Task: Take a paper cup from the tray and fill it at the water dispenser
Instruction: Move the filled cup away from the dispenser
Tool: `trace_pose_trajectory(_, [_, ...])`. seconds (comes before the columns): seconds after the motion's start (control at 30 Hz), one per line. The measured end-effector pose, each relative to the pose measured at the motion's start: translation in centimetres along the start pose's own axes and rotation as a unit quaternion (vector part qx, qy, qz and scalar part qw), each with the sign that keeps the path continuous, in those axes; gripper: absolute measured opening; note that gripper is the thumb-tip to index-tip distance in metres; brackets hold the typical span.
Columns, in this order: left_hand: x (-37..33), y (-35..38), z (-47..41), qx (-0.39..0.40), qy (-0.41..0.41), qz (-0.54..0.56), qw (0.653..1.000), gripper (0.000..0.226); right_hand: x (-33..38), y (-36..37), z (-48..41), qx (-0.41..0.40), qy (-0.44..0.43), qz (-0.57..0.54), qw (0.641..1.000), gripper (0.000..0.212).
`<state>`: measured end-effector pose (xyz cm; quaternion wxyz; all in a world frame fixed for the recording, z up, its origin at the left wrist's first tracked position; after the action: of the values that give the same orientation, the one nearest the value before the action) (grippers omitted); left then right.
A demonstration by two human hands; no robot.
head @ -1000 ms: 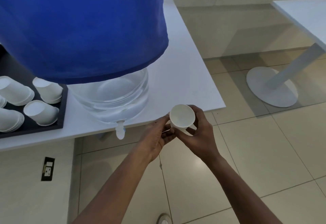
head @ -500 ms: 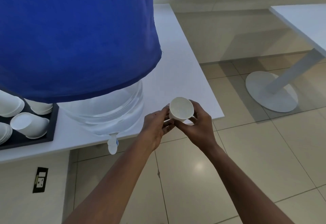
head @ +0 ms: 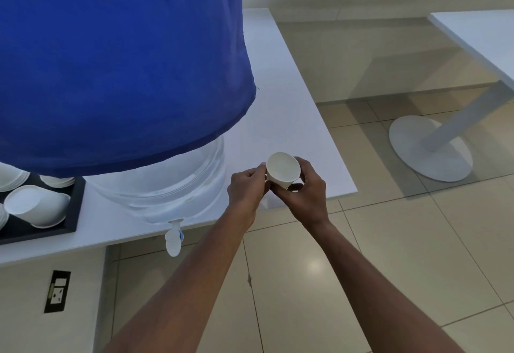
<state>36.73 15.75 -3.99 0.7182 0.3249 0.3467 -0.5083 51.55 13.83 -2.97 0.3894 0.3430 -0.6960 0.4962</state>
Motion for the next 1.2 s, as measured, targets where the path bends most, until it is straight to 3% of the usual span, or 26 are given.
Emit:
trace_pose_trajectory(0.87, [0.5,-1.1,-0.2,-0.018,0.02,-0.087,0.996,0.04,-2.1,1.7,0.2,0.022,0.058,0.026,0.998,0.064])
trace_pose_trajectory(1.07, [0.1,-0.9,-0.2,-0.021,0.02,-0.098,0.995,0.057,-2.3,1.8,0.0,0.026,0.064,0.049,0.996,0.059])
trace_pose_trajectory(1.2, [0.3,-1.0,0.0,-0.018,0.018,-0.088,0.996,0.049,-2.2,1.8,0.2,0.028,0.073,0.05,0.996,0.059])
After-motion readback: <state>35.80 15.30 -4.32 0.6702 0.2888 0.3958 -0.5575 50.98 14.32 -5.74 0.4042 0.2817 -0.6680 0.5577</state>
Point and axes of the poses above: each hand's wrist, its own z-axis away from the middle knuckle, its own y-axis out of the palm, x = y × z, the point moved 4 cm from there along -z, towards the middle knuckle, and after that the axes turned 4 degrees about z, right-handed, at the moved point
